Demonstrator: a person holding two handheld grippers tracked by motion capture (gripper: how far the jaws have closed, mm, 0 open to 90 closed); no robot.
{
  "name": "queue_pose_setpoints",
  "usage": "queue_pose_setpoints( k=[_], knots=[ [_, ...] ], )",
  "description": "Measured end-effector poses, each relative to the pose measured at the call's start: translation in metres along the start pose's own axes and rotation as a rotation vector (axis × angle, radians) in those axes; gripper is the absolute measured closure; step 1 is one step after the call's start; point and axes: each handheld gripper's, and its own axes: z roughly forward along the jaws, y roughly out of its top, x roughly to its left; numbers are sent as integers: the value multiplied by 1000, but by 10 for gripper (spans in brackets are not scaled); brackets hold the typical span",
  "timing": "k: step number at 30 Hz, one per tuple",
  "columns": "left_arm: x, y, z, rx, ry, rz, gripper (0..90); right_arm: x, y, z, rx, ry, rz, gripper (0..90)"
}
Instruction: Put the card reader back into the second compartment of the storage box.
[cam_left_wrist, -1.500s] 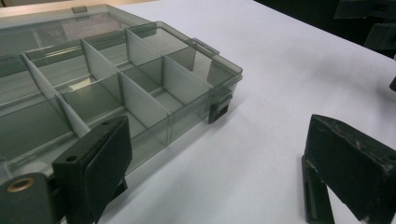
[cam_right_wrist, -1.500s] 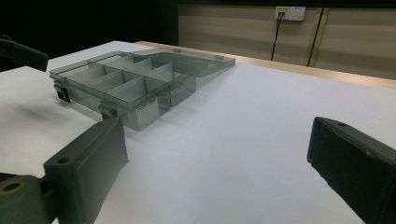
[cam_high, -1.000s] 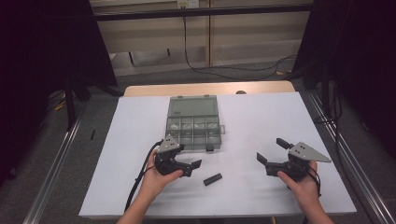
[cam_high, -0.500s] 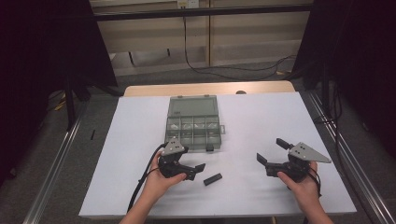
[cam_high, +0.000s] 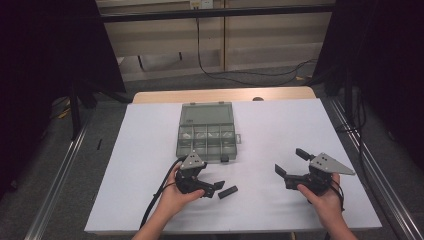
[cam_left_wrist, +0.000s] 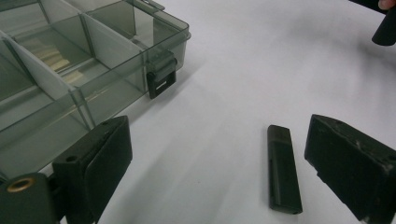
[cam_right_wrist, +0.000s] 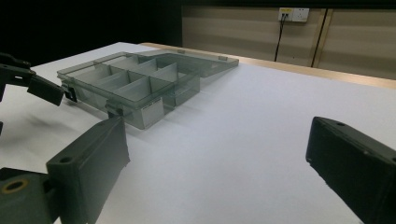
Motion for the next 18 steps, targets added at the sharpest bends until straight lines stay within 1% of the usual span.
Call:
queue_pose_setpoints(
  k=[4, 6, 8, 11, 13, 15, 18],
  knots=[
    [-2, -1, 2, 19, -12, 14, 108, 0, 0, -1, -1, 0, 7, 51],
    [-3, -1, 3, 24, -23, 17, 139, 0, 0, 0, 0, -1, 5, 52],
    [-5, -2, 5, 30, -37, 34, 184, 0, 0, 0, 1, -3, 4, 53],
    [-7, -3, 6, 65, -49, 55, 254, -1, 0, 0, 6, -2, 3, 54],
    [-10, -4, 8, 68, -59, 62, 289, -1, -1, 0, 5, -2, 3, 54],
    [-12, -4, 8, 78, -72, 69, 346, -1, 0, -1, 3, -2, 9, 55],
    [-15, -4, 10, 98, -75, 78, 393, -1, -1, 0, 5, -3, 3, 56]
  ],
)
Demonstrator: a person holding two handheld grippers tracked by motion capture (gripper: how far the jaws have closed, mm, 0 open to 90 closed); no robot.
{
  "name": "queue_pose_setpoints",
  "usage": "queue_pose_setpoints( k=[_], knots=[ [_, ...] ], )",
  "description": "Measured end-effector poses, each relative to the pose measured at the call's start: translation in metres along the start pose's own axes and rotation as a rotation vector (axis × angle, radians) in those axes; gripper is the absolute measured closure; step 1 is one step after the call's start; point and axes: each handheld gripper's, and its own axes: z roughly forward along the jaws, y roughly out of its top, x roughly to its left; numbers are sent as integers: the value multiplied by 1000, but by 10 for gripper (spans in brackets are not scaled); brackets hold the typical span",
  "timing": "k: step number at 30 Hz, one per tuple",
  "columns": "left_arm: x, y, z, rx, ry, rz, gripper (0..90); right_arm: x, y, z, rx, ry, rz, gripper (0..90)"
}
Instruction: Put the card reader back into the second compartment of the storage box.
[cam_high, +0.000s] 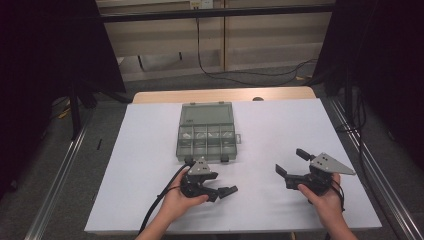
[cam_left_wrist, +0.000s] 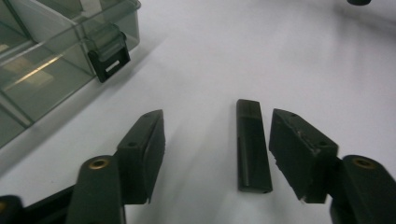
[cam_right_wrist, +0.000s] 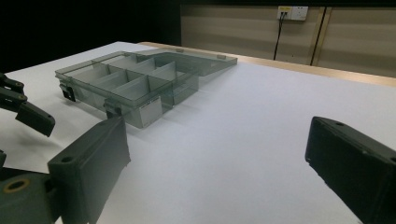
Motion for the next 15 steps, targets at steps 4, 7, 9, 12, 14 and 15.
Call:
queue_pose_setpoints(
  k=[4, 7, 9, 12, 14, 15],
  knots=[
    [-3, 0, 2, 20, 6, 14, 499, 0, 0, 0, 0, 1, -4, 60],
    [-5, 0, 4, 27, -8, 10, 555, 0, 0, 0, 3, -1, -1, 60],
    [-6, 1, 5, 27, -20, 9, 581, 0, 0, 0, 0, -2, -3, 62],
    [-9, 2, 8, 35, -20, 11, 609, 0, 0, 0, -1, -1, -6, 62],
    [-10, 2, 10, 50, -26, 13, 623, 0, 0, 0, 0, -3, -6, 63],
    [-11, 2, 12, 62, -35, 23, 635, 0, 0, 0, 1, -1, -7, 63]
  ],
)
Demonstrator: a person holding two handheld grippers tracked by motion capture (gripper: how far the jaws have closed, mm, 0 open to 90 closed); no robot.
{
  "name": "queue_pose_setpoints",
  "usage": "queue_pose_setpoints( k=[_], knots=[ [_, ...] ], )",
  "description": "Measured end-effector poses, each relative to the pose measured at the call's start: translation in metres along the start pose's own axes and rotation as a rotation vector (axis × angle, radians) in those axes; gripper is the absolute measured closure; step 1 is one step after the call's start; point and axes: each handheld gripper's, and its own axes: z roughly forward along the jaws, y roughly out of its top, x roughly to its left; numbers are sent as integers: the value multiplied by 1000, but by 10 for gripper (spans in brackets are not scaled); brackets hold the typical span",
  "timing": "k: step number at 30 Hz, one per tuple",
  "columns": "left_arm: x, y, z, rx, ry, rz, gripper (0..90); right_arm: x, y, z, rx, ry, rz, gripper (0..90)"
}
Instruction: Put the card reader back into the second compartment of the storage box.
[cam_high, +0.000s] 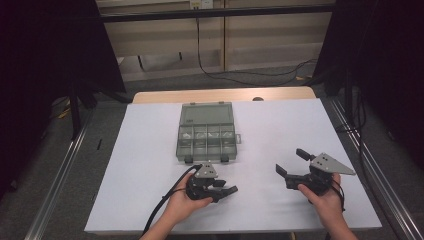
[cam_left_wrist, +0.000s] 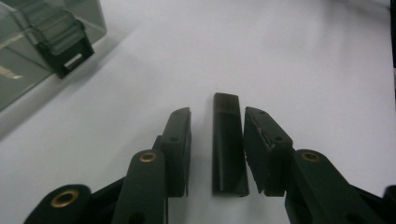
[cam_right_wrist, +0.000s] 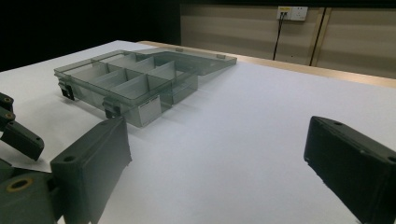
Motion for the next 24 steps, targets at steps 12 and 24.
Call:
queue_pose_setpoints(
  k=[12, 24],
  knots=[
    [-2, 2, 2, 30, 45, 31, 729, 0, 0, 0, 1, -3, -2, 65],
    [0, 6, 0, 48, 34, -33, 737, 1, 0, -1, 1, -2, -6, 66]
  ],
)
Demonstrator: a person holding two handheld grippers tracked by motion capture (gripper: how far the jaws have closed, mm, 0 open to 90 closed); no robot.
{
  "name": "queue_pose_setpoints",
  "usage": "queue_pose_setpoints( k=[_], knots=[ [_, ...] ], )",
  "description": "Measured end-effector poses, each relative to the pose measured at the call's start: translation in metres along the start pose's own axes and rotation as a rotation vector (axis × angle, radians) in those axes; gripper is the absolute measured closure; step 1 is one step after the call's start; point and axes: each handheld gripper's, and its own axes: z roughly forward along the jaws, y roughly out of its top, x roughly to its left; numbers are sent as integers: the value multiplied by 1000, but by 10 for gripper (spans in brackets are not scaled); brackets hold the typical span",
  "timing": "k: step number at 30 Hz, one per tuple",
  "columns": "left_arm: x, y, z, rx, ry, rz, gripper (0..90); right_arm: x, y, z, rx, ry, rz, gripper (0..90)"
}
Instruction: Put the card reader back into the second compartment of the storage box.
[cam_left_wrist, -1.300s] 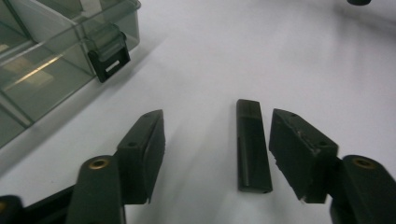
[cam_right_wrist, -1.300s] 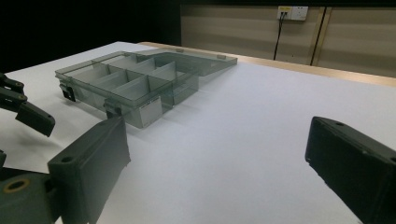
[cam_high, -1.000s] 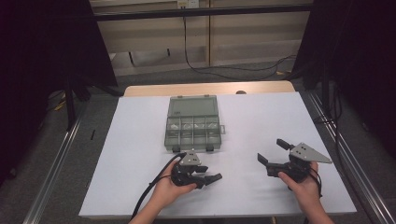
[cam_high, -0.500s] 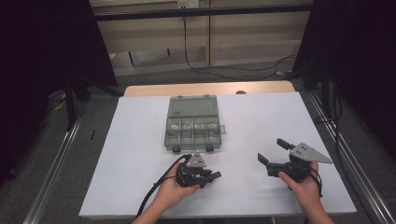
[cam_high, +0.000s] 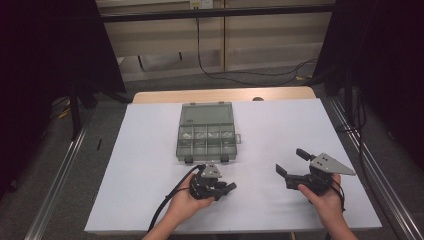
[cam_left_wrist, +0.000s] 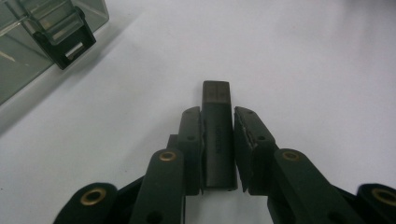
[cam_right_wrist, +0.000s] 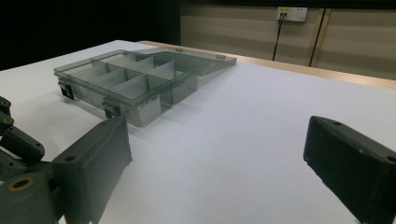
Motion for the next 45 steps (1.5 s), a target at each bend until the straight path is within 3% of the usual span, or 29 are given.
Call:
queue_pose_setpoints(
  k=[10, 13, 32, 45],
  knots=[
    [7, 3, -11, -46, -14, -67, 737, 1, 1, -1, -6, 3, 1, 67],
    [8, 5, -13, -63, -1, -61, 737, 1, 1, -1, -8, 3, -3, 67],
    [22, 20, -37, -112, 20, -115, 737, 1, 1, 0, -10, 6, -1, 67],
    [34, 31, -51, -107, 45, -117, 737, 2, 1, -1, -9, 7, 0, 67]
  ],
)
